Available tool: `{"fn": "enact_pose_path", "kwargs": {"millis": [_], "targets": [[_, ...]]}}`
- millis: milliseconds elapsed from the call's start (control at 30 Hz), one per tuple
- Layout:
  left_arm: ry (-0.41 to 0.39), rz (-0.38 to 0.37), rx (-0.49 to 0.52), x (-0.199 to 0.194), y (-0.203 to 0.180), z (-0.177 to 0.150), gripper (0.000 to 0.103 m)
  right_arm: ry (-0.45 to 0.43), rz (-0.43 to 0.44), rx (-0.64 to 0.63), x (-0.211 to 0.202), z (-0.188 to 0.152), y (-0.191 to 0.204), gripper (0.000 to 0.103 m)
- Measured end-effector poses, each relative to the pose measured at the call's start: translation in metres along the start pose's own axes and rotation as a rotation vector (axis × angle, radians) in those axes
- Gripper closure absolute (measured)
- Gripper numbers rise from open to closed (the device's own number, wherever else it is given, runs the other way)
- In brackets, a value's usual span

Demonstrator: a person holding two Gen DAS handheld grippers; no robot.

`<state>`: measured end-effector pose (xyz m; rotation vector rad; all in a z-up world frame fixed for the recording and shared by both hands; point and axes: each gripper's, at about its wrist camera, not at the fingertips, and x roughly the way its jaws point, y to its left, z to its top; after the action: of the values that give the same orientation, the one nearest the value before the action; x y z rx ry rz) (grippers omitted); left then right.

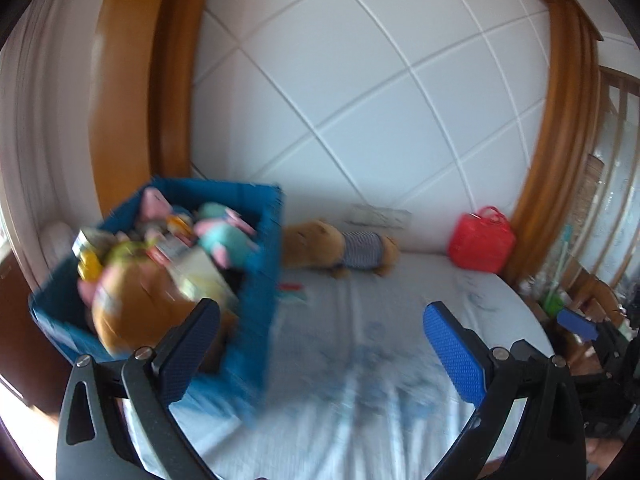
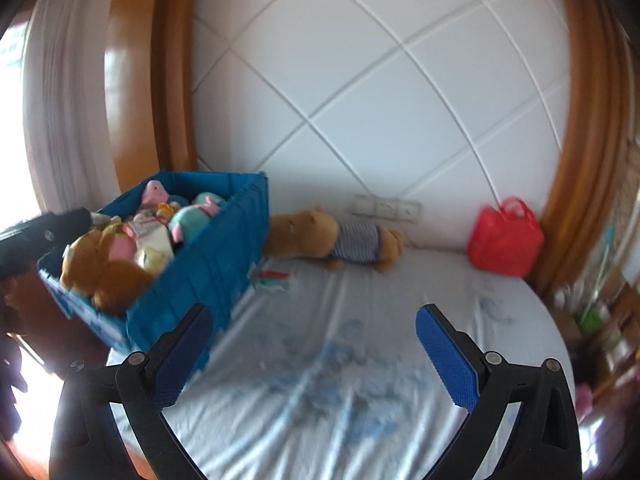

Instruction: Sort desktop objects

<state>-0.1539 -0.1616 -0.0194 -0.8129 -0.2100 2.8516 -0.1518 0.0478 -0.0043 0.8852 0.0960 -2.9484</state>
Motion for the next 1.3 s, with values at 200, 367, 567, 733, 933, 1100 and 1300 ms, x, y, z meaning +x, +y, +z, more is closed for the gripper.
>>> {"fn": "enact_pose_path", "kwargs": {"millis": [200, 367, 567, 733, 933, 1100, 1300], "targets": [[0.057, -0.035, 0.006, -0.039, -0.104, -0.066, 0.0, -0.003, -0.043, 0.02, -0.075, -0.059, -0.085, 0.001], [0.086, 0.007, 0.024, -0.081, -0.161, -0.092, 0.0, 0.005, -0.063, 0.039, -0.128, -0.092, -0.129, 0.001], [0.079, 0.006, 0.045, -0.128, -0.196, -0.104, 0.0, 0.005, -0.086, 0.057, -0.173, -0.119, -0.156, 0.001], [0.076, 0.036, 0.081, -0.148, -0.209, -0.109, 0.0, 0.012, -0.109, 0.066, -0.199, -0.133, -0.164, 0.001], [0.071, 0.085, 0.099, -0.163, -0.21, -0.114, 0.0, 0.049, -0.123, 0.074, -0.207, -0.145, -0.163, 0.001], [0.06, 0.079, 0.114, -0.169, -0.213, -0.116, 0.0, 0.052, -0.15, 0.064, -0.21, -0.149, -0.161, 0.001], [0.054, 0.066, 0.126, -0.172, -0.216, -0.117, 0.0, 0.048, -0.159, 0.064, -0.212, -0.15, -0.161, 0.001]]}}
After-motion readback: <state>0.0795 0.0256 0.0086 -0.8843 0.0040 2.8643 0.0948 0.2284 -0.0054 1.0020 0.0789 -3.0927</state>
